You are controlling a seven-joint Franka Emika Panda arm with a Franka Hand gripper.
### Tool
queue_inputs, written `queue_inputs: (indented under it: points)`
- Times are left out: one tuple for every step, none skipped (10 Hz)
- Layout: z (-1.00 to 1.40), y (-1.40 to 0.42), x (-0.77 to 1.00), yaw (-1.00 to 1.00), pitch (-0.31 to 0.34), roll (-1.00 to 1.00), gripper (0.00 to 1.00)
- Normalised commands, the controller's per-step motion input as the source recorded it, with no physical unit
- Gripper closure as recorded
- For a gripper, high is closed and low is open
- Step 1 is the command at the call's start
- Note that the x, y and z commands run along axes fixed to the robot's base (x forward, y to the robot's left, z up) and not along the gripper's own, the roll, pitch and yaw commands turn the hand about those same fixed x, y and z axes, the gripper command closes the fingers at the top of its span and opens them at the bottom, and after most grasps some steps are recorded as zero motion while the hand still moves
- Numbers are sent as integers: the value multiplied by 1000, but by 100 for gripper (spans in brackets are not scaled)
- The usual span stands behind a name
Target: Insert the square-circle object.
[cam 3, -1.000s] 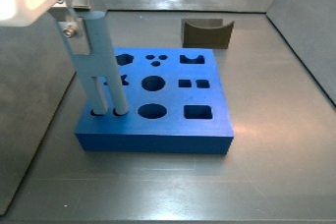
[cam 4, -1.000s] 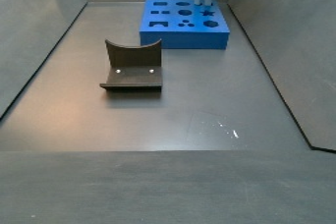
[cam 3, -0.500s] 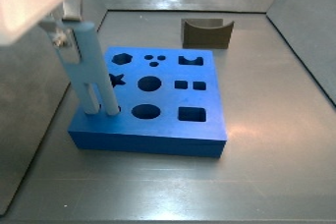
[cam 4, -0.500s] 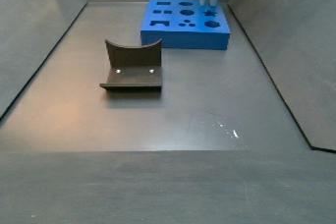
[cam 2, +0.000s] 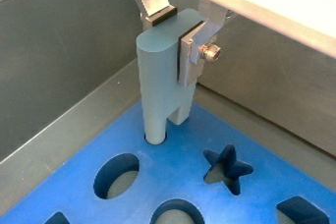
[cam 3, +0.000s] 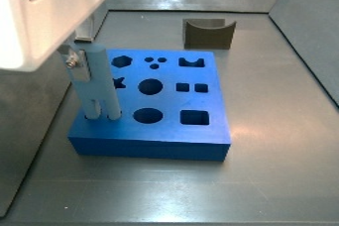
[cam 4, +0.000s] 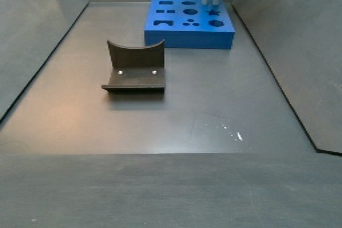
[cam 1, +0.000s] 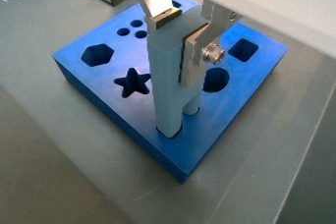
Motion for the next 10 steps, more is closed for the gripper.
queue_inputs:
  points:
    - [-571, 0, 34, -91, 0, 0, 100]
    - [-577, 0, -29, -160, 0, 0, 100]
    - [-611, 0, 0, -143, 0, 0, 100]
    - [-554, 0, 0, -123, 0, 0, 100]
    - [-574, 0, 17, -86, 0, 0, 100]
    - [-554, 0, 26, -106, 0, 81, 100]
    - [-651, -17, 243, -126, 54, 90, 100]
    - [-691, -49, 397, -111, 109, 80, 100]
    - [-471, 0, 271, -111, 71, 0, 100]
    - [-166, 0, 97, -63, 0, -104, 100]
